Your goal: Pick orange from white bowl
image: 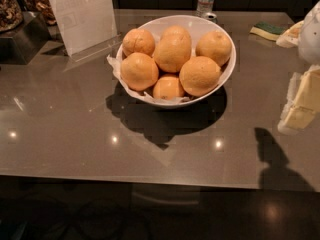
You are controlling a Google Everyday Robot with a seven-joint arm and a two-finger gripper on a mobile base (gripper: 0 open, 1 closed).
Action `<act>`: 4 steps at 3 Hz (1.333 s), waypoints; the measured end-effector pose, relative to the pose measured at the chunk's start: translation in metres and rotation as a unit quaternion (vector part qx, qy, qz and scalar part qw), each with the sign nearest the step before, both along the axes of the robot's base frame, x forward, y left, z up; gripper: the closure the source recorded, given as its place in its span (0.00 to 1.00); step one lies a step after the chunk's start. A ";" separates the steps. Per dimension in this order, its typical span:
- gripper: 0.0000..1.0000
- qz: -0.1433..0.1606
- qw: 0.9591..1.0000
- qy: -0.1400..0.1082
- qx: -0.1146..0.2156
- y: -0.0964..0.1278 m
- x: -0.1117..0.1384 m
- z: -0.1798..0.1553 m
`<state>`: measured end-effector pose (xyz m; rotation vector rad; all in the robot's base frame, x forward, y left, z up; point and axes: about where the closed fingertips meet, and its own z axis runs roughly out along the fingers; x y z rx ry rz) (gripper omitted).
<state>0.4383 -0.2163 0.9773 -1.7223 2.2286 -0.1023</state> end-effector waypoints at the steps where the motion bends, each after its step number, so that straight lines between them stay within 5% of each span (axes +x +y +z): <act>1: 0.00 0.000 1.000 0.000 0.000 0.000 0.000 0.000; 3: 0.00 0.071 0.996 -0.033 0.044 0.005 0.057 0.025; 4: 0.00 0.115 0.989 -0.043 0.083 0.010 0.099 0.032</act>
Offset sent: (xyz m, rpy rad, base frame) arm 0.0502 -0.0012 0.0284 0.0724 -0.0730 0.1148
